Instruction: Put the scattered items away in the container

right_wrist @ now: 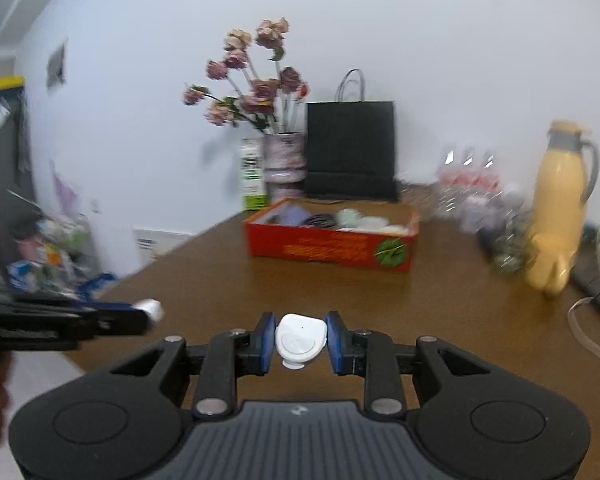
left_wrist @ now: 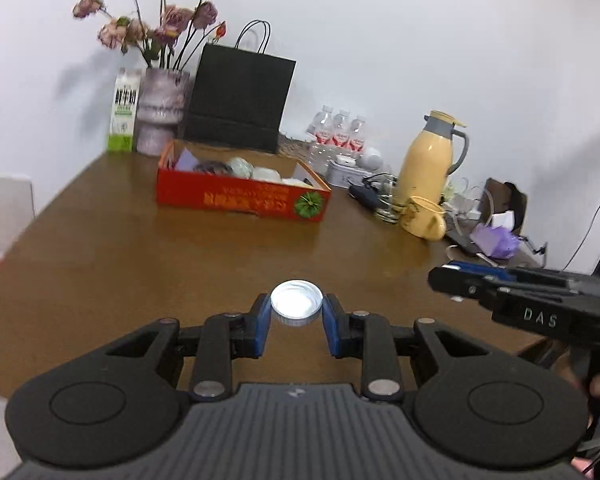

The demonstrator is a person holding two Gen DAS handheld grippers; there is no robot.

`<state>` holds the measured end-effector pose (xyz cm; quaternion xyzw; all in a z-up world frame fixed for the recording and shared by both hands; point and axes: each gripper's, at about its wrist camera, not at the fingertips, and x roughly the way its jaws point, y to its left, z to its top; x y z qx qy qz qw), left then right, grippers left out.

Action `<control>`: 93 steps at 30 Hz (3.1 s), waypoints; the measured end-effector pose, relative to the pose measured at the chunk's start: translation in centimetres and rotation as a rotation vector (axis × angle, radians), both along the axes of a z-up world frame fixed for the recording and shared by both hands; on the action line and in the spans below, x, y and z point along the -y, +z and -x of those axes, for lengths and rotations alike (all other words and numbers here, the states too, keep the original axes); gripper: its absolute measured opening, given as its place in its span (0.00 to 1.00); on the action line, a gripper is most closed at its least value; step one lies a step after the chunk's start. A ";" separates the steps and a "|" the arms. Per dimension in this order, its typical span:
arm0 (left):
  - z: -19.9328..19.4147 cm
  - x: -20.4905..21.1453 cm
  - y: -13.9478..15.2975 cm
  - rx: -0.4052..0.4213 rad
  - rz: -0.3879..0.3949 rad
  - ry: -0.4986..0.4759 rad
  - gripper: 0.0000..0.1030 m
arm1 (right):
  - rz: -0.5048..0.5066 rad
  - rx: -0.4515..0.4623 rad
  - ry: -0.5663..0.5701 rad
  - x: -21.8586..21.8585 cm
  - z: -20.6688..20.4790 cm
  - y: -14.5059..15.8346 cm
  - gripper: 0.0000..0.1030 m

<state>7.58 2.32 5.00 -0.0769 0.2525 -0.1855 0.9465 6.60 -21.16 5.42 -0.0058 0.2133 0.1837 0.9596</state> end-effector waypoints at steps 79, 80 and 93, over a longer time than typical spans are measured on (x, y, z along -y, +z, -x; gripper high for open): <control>-42.8 -4.5 -1.6 -0.218 -0.124 0.163 0.62 | -0.182 -0.395 -0.050 -5.7 -48.3 -5.8 0.56; -42.3 -4.5 -1.0 -0.212 -0.120 0.164 0.67 | -0.173 -0.380 -0.062 -5.1 -47.7 -5.4 0.58; -31.1 -2.9 6.4 -0.085 -0.158 0.166 0.93 | -0.022 -0.200 -0.177 0.8 -35.7 1.8 0.82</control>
